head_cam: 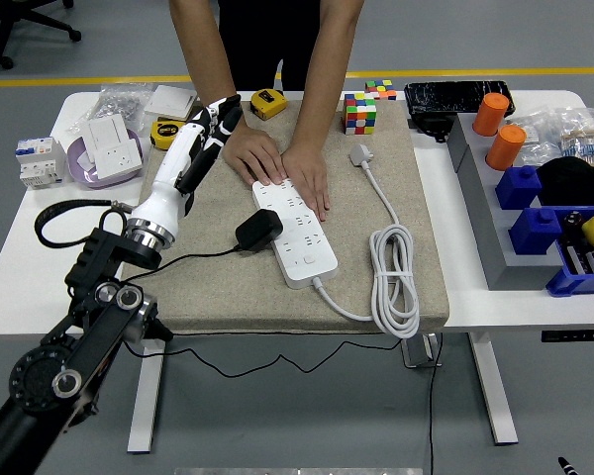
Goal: Pick up the plug,place it near the board,insert it into the board,press the button
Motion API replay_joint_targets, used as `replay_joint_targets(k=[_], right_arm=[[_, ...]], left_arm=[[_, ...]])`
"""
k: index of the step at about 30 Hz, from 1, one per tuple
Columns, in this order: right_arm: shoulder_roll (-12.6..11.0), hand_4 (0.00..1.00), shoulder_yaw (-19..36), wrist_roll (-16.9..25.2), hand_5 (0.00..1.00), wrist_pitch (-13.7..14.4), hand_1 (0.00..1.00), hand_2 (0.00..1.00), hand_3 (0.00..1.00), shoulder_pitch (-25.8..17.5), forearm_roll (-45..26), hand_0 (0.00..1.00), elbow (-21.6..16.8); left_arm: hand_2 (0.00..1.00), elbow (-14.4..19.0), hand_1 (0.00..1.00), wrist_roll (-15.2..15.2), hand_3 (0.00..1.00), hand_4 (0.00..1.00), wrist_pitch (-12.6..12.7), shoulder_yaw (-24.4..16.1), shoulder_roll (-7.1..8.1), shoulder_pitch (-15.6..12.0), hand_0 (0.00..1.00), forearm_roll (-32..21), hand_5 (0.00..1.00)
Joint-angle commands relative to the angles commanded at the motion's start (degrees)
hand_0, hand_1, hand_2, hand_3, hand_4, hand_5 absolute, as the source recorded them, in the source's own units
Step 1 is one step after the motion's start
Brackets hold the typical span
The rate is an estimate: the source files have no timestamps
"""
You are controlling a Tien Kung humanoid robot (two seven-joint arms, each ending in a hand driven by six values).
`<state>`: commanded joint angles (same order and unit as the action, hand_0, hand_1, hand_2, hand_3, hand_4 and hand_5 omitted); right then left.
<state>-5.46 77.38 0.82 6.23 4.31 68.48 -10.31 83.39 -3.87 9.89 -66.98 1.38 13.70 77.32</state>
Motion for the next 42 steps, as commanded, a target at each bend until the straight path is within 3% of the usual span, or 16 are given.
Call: replay_joint_targets(k=[3,6,10,12,16,23,29,42], right_arm=[[-0.1,0.998,0.5,0.2,0.919,0.1,0.767,0.754,0.803,-0.2,-0.1,0.761,0.0],[0.0,0.998,1.0,0.1,0.925,0.1,0.766,0.753,0.803,-0.5,0.0,0.761,0.0],[0.1,0.998,1.2,0.2,0.925,0.1,0.766,0.753,0.803,-0.7,0.0,0.761,0.0],[0.1,0.998,1.1,0.2,0.931,0.1,0.766,0.753,0.803,-0.7,-0.1,0.760,0.0],[0.0,0.998,1.1,0.2,0.931,0.1,0.766,0.753,0.803,-0.7,-0.3,0.760,0.0],[-0.2,0.998,1.9,0.1,0.933,0.2,0.766,0.753,0.803,-0.7,0.3,0.761,0.0],[-0.2,0.998,1.6,0.1,0.933,0.1,0.766,0.753,0.803,-0.6,0.0,0.760,0.0],[-0.2,0.998,1.2,0.0,0.936,-0.1,0.766,0.752,0.802,-0.4,0.0,0.760,0.0]], left_arm=[[0.925,3.8,0.960,-0.3,0.903,0.998,-0.4,0.8,1.95,-5.4,0.924,-3.3,0.998],[0.918,4.0,0.959,0.2,0.899,0.998,-0.8,0.9,3.48,-9.4,0.945,-2.6,0.998],[0.918,2.5,0.959,1.9,0.899,0.998,-1.8,0.7,4.44,-12.0,0.945,2.3,0.998],[0.926,1.8,0.963,3.0,0.879,0.998,-2.2,1.0,4.87,-12.5,0.998,6.1,0.998],[0.926,-0.5,0.963,4.3,0.879,0.998,-2.8,2.4,5.37,-12.1,0.998,13.8,0.998],[0.916,-4.9,0.957,4.4,0.855,0.998,-2.4,5.9,5.22,-9.2,0.998,20.5,0.998],[0.913,-7.6,0.955,4.0,0.847,0.998,-1.6,6.6,4.19,-7.3,0.998,24.4,0.998],[0.898,-11.0,0.947,2.8,0.834,0.998,0.3,8.1,1.67,-3.5,0.998,27.3,0.998]])
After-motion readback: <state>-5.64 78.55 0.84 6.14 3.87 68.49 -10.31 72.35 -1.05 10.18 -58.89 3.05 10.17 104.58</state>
